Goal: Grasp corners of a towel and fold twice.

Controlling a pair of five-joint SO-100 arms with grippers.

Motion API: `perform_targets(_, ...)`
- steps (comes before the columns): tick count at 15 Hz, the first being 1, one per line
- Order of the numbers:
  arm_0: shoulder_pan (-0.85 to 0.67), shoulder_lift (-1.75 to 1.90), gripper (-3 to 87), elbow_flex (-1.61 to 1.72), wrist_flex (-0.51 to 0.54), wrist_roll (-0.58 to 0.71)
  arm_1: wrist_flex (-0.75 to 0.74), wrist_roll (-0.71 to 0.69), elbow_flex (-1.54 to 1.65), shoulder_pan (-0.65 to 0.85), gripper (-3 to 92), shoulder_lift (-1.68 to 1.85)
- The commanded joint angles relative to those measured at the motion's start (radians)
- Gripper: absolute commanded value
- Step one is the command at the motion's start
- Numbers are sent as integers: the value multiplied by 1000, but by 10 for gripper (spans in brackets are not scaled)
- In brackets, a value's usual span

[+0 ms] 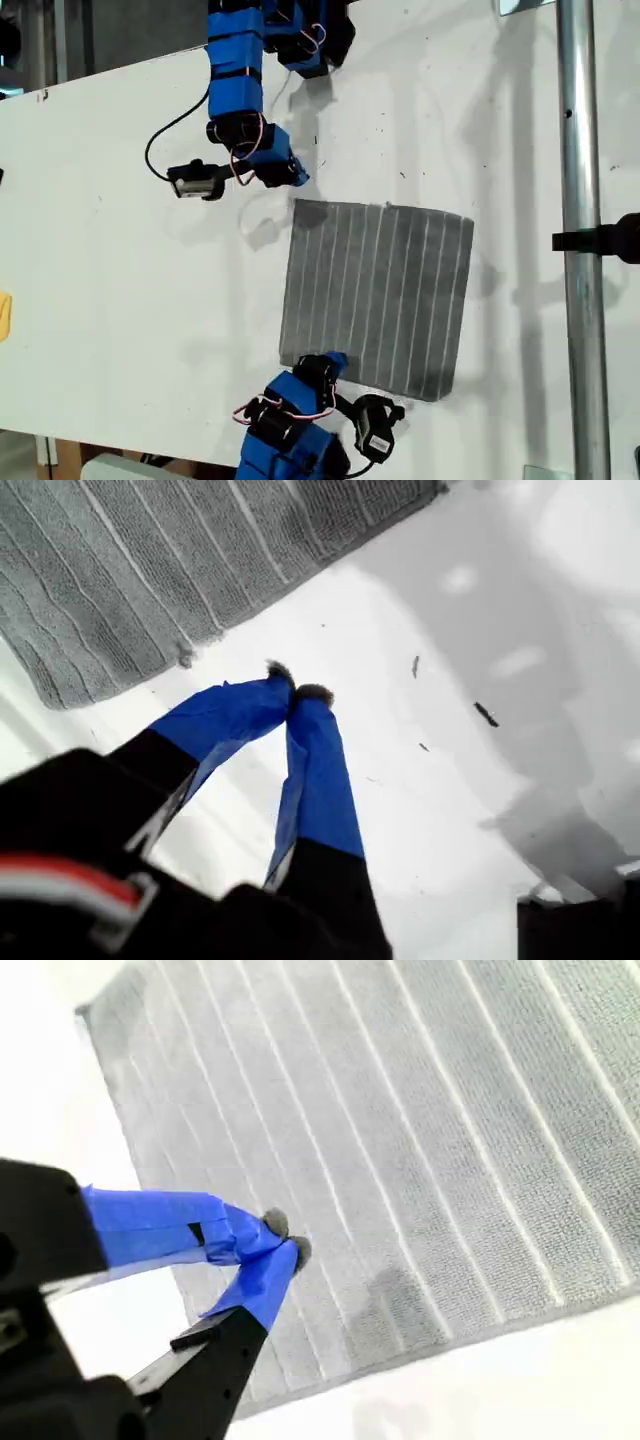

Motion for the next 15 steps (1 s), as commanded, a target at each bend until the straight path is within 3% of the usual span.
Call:
perform_targets(1, -60, 17, -28, -245, 193, 66, 121, -67, -215, 40, -3, 66)
perform_targets(4, -64, 132, -28, -259, 250, 140, 229, -67, -364, 23, -3, 106)
perform_targets(6, -34, 230, -28, -160, 252, 118, 230, -37, -403, -43, -3, 117)
perform_targets(11, 115, 348, -28, 31, 221, -31, 6, 51, -410, -307, -2, 8)
perform_targets(15, 152, 465, -28, 187, 146, -100, -109, 91, -584, -456, 63, -218)
